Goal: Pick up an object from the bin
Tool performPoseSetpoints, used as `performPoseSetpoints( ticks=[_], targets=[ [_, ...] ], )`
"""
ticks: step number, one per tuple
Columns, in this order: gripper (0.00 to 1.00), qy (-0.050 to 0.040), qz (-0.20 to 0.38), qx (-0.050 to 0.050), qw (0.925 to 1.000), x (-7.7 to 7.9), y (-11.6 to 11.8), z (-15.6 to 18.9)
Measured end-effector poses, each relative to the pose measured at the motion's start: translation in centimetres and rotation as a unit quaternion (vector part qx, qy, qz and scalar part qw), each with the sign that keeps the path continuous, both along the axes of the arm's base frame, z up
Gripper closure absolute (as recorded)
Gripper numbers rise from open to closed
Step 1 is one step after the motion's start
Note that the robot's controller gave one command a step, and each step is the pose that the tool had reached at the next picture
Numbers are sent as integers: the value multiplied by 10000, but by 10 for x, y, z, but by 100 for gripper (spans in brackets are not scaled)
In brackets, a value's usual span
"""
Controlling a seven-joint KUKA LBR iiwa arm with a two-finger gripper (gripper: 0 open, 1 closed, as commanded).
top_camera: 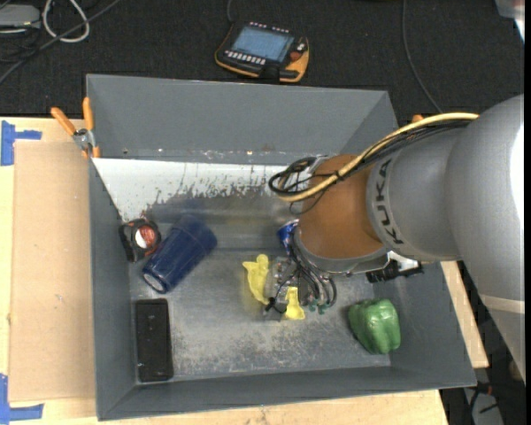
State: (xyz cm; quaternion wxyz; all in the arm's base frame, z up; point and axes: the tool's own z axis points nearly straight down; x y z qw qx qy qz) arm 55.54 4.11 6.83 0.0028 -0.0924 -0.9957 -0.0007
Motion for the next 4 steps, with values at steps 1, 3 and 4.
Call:
performPoseSetpoints(
  ticks=[1,3,4],
  targets=[
    [100,0,-1,0,10000,0,0,0],
    [100,-1,-3,2,10000,0,0,2],
    [100,13,-4,3,10000,-1,0,11]
  ],
)
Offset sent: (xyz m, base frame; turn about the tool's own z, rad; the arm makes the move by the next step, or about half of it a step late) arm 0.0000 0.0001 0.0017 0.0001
